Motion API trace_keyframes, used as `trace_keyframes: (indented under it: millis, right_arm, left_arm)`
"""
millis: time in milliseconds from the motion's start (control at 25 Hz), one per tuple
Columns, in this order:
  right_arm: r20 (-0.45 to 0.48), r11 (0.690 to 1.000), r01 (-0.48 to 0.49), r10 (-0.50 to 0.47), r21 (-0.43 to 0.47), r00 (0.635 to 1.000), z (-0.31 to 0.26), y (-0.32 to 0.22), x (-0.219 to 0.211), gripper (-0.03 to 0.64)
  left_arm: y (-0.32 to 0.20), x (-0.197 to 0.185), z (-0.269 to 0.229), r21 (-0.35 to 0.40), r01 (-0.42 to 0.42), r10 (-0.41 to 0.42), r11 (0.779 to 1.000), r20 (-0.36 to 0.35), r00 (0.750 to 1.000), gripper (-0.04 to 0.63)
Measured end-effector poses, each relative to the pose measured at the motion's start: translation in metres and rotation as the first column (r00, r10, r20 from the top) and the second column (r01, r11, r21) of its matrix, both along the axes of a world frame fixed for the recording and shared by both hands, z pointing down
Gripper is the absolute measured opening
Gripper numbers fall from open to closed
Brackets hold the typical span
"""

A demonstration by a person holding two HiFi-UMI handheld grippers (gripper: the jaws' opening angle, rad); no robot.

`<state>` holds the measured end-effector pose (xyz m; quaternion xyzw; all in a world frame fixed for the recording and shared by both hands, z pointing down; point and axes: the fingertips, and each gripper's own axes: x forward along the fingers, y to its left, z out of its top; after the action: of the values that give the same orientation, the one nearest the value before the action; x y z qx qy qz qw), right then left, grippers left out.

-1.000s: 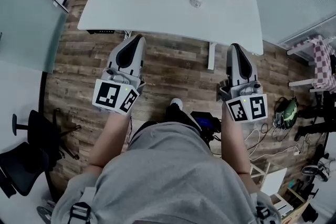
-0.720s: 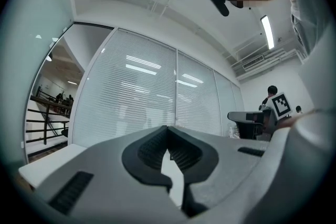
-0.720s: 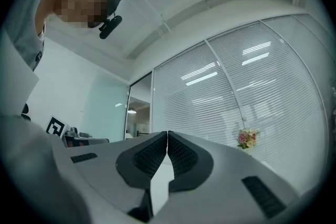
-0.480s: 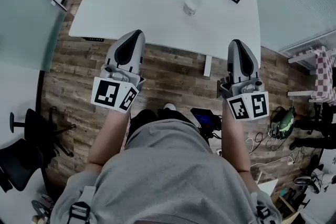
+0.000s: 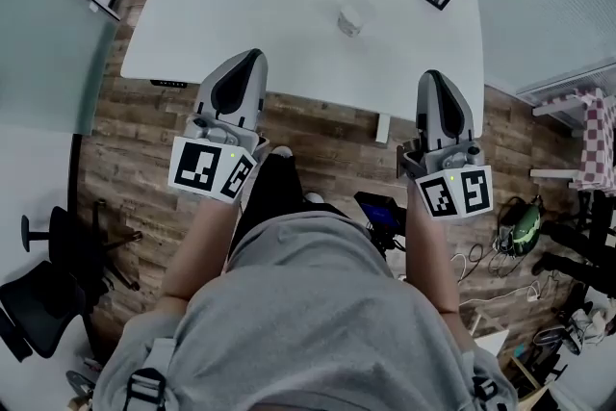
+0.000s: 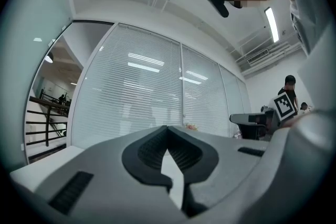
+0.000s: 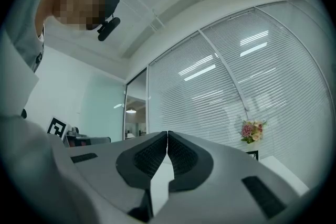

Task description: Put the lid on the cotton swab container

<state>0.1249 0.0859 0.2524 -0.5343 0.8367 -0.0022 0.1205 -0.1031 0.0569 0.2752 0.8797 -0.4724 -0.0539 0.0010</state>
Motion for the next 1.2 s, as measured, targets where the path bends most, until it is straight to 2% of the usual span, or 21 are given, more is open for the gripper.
trace_keyframes:
  millis: [240, 640, 960, 1200]
  right_arm:
    - [-0.018, 1.0, -0.013, 0.013, 0.006, 1.0, -0.01, -0.042, -0.013, 0.025]
    - [-0.028, 0.996, -0.093, 0.094, 0.015, 0.995, -0.014, -0.101, -0.038, 0.025]
    - [-0.056, 0.982, -0.187, 0.188, 0.017, 0.981, -0.008, -0.124, -0.033, 0.025]
    - [-0.056, 0.981, -0.192, 0.191, -0.005, 0.98, 0.002, -0.129, -0.038, 0.025]
  left_arm:
    - [-0.049, -0.006, -0.009, 0.01, -0.033, 0.033, 0.999, -0.003, 0.999, 0.0]
    - [-0.121, -0.027, -0.009, 0.016, -0.119, 0.119, 0.993, 0.001, 0.993, 0.0]
    - [-0.147, -0.038, 0.002, 0.01, -0.176, 0.176, 0.984, -0.015, 0.984, 0.0]
    - [-0.157, -0.039, 0.014, -0.022, -0.188, 0.188, 0.982, -0.017, 0.982, 0.0]
